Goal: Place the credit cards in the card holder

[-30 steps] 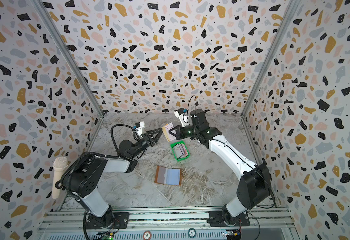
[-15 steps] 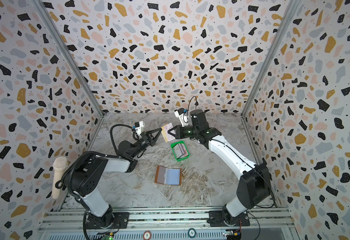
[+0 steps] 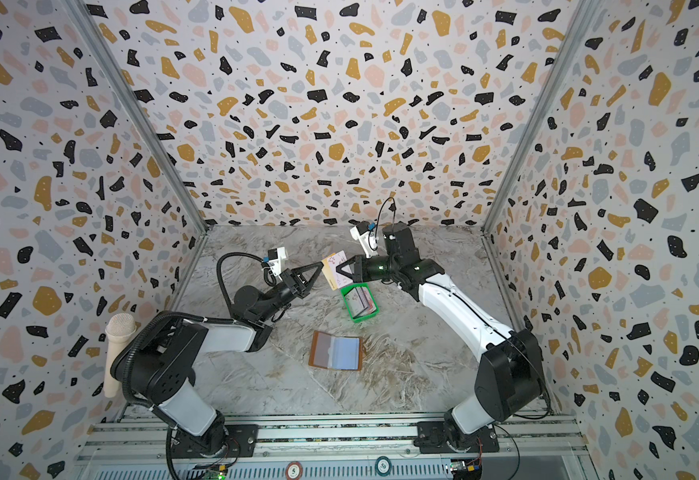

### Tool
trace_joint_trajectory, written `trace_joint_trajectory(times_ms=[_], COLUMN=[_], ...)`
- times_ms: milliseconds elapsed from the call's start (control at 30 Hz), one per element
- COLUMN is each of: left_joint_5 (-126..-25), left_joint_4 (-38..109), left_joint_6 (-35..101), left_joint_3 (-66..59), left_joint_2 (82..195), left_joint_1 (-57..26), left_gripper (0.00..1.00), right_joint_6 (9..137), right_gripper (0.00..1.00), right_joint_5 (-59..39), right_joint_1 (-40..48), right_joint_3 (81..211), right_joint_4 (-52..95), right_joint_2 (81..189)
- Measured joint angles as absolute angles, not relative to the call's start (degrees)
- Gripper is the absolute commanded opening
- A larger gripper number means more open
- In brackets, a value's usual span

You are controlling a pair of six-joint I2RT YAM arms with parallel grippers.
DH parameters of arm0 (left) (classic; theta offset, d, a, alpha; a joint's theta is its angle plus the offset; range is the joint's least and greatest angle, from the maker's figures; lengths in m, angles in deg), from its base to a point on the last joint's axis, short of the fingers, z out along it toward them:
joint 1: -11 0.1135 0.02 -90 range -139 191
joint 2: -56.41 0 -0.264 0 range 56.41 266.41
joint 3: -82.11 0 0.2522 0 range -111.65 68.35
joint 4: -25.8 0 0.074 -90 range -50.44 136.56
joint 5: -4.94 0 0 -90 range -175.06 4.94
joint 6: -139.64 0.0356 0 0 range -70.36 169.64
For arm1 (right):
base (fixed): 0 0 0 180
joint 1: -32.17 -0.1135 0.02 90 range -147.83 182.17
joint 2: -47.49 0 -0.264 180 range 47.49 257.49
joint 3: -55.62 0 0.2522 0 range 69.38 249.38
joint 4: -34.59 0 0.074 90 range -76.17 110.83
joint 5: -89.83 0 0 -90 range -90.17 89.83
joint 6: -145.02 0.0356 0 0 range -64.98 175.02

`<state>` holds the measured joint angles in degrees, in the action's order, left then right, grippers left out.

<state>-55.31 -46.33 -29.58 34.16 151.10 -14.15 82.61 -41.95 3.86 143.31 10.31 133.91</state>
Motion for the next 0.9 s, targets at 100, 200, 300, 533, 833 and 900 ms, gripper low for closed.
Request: trace_joint_trajectory(times_ms=[100,200,300,533,833,900], left_joint_5=[-54.7,-54.0,-53.8,-53.4,-55.5,-55.6], left_joint_4=[-44.4,-43.4,-42.7,-42.5,-44.2,-44.6], left_joint_6=[-28.0,-27.1,-26.5,-26.2,-27.6,-27.6], left_joint_3=[34.2,34.2,34.2,34.2,34.2,34.3], left_joint_2=[149.8,149.0,148.5,148.4,146.8,146.4], left_joint_1=[-14.7,-14.8,-14.8,-14.8,-13.4,-13.6], left_gripper=[0.00,0.00,0.00,0.17,0.31,0.32], right_joint_6=[82.4,82.1,81.9,82.0,83.2,83.5], right_gripper=[0.00,0.00,0.00,0.00,0.00,0.00], right_joint_5=[-42.9,-43.6,-44.5,-46.8,-46.4,-46.4], right_joint_1=[4.5,4.8,5.0,5.4,4.5,3.8], right_joint_3=[142.0,141.3,141.0,139.8,139.8,140.0], right_joint_4=[10.6,10.7,11.1,13.6,14.8,15.4], right_joint_2=[132.5,131.8,131.8,131.8,131.4,131.5])
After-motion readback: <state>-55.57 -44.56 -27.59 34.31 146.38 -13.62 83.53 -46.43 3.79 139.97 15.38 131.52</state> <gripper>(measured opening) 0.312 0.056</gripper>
